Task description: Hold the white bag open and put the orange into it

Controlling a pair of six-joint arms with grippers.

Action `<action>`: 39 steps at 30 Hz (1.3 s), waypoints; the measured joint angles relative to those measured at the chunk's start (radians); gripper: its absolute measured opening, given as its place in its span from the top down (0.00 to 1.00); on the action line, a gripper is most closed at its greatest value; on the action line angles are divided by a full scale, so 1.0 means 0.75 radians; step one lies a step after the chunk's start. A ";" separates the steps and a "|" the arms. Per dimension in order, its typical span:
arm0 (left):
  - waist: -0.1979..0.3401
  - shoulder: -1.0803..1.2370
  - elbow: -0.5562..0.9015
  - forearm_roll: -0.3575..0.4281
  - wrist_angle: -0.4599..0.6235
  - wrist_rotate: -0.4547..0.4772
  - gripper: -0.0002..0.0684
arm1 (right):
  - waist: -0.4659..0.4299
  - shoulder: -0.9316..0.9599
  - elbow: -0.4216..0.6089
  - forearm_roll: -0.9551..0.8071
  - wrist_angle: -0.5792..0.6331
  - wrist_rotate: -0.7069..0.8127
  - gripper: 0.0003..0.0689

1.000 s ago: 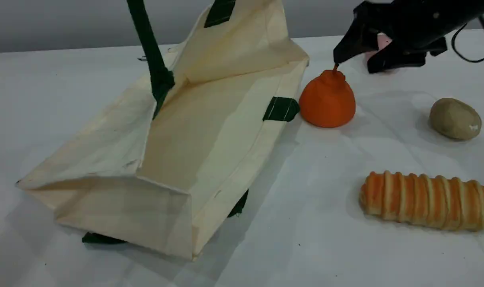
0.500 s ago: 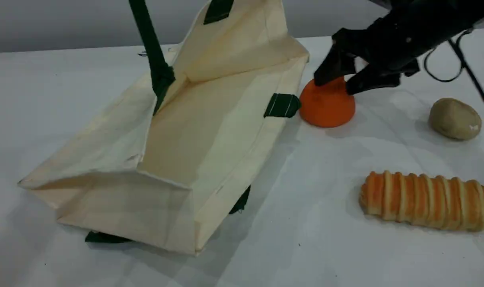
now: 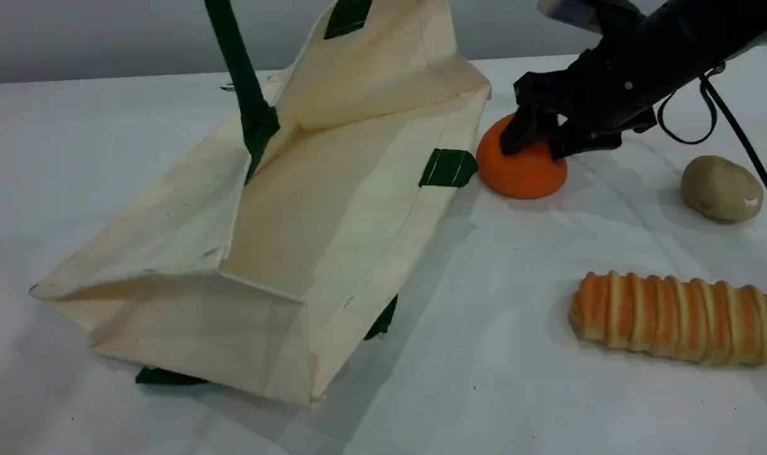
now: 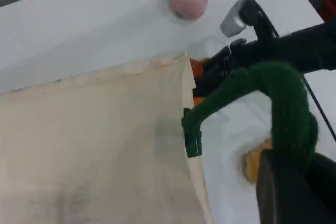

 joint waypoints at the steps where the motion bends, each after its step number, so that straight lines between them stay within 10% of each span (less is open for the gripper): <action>1: 0.000 0.000 0.000 0.000 0.000 0.000 0.89 | 0.000 -0.003 0.000 0.001 0.006 0.000 0.54; 7: 0.000 0.000 0.000 0.000 0.004 0.010 0.89 | -0.001 -0.038 0.000 -0.018 0.072 0.001 0.95; 26: 0.000 0.004 0.000 -0.014 0.016 0.043 0.89 | -0.081 -0.406 0.001 -0.744 0.352 0.651 0.96; 39: 0.000 0.054 -0.031 -0.033 -0.038 0.062 0.89 | -0.081 -0.580 0.092 -0.728 0.541 0.693 0.96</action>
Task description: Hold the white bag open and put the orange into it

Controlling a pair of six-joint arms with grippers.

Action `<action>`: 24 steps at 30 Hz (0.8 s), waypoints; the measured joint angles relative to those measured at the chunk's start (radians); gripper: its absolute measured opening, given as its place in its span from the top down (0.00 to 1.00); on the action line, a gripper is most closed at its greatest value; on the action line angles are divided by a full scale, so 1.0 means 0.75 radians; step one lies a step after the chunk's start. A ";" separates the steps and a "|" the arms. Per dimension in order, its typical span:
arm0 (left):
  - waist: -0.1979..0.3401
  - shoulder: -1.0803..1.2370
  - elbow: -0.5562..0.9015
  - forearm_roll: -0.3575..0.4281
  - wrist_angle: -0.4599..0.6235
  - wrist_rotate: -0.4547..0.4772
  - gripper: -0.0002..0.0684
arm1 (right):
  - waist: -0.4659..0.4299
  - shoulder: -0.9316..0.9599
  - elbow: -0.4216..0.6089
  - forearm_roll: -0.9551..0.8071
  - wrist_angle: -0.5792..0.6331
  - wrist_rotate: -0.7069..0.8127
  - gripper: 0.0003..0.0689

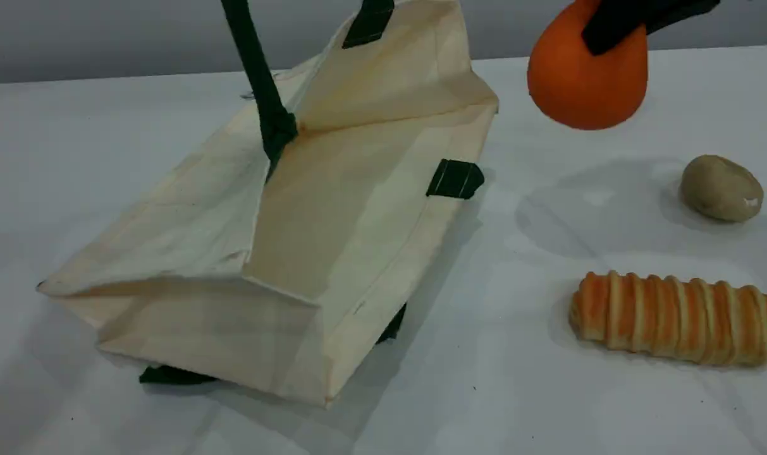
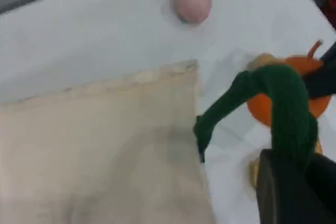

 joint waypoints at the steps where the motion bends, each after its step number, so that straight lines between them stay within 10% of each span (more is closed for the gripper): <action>1: 0.000 0.000 -0.016 -0.001 0.000 -0.001 0.89 | 0.000 -0.007 0.015 0.021 0.000 -0.017 0.96; 24: -0.002 0.000 -0.084 -0.037 0.077 -0.011 0.89 | 0.364 0.025 0.084 0.413 -0.197 -0.228 0.96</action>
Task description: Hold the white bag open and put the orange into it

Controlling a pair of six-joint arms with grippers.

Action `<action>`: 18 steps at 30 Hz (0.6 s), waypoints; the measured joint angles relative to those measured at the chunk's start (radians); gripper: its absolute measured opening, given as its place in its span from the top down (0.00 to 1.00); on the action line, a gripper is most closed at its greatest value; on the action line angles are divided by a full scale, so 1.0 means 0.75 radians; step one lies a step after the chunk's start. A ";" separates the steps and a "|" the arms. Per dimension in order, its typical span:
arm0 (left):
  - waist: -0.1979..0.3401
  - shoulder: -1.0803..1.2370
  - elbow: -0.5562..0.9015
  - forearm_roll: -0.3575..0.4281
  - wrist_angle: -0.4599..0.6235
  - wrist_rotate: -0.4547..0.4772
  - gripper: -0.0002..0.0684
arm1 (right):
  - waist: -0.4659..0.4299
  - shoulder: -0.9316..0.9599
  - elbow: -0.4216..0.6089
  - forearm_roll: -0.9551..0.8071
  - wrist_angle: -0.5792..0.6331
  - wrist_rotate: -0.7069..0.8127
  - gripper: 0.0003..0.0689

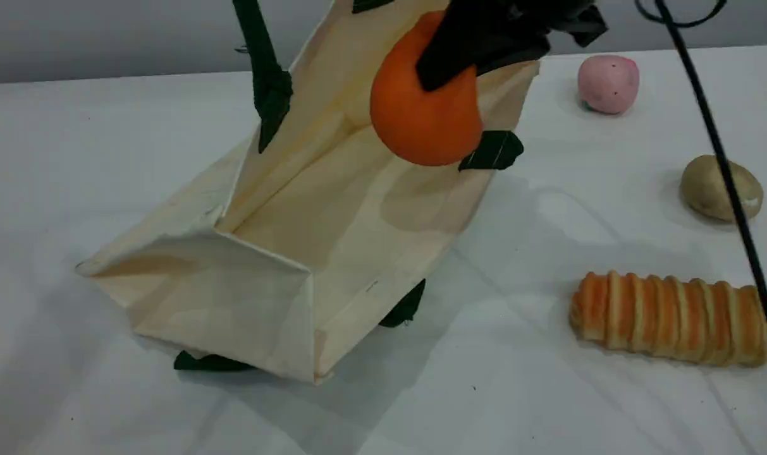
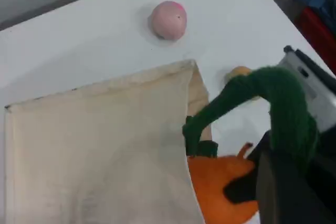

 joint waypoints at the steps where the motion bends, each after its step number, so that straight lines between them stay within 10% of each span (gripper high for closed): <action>1: 0.000 0.000 0.000 -0.001 0.000 0.000 0.89 | 0.015 0.000 0.000 0.022 -0.011 -0.022 0.96; 18: -0.001 0.000 0.000 -0.003 0.000 0.001 0.89 | 0.130 0.094 -0.002 0.163 -0.109 -0.193 0.95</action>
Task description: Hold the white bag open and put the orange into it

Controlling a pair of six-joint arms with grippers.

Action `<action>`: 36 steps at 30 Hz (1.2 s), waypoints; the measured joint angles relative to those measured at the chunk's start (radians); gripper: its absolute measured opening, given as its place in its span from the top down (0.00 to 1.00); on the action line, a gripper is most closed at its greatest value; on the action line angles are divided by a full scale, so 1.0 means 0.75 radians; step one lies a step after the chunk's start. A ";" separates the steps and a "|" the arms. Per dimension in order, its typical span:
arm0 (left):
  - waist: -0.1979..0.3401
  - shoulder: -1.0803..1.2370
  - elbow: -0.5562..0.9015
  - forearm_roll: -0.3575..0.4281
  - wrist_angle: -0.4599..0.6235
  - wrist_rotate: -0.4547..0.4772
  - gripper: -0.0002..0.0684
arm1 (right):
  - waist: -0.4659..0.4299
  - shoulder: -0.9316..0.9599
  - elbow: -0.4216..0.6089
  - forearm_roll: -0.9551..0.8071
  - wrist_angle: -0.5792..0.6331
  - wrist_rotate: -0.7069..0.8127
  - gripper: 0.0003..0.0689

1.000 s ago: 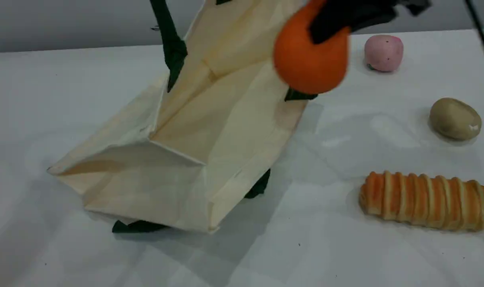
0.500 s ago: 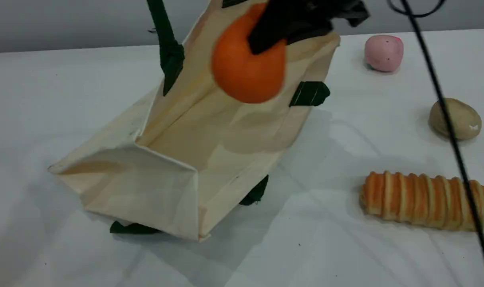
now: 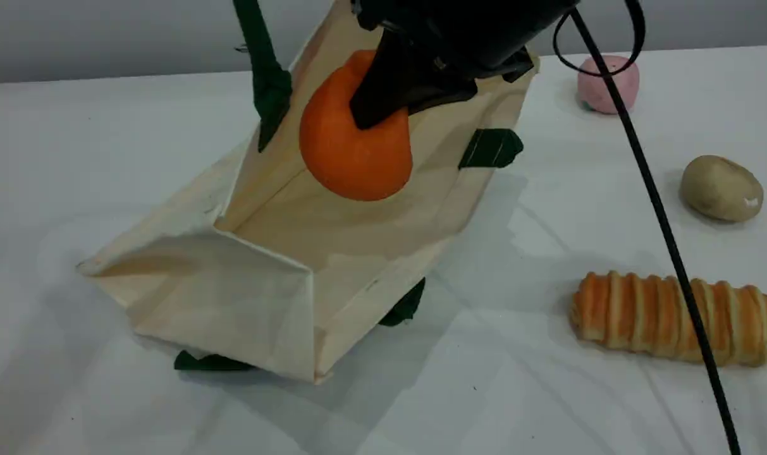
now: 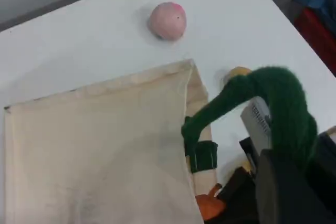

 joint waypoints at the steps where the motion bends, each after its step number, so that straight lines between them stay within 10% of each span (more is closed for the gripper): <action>1: 0.000 0.000 0.000 0.000 0.000 0.000 0.89 | 0.000 0.000 0.000 0.000 0.000 -0.010 0.94; 20: 0.000 0.000 0.000 0.000 0.000 0.000 0.89 | 0.000 0.000 -0.001 0.158 -0.004 -0.177 0.29; 36: 0.000 0.000 0.000 0.004 -0.011 0.000 0.89 | -0.053 -0.038 0.001 -0.278 -0.006 0.082 0.26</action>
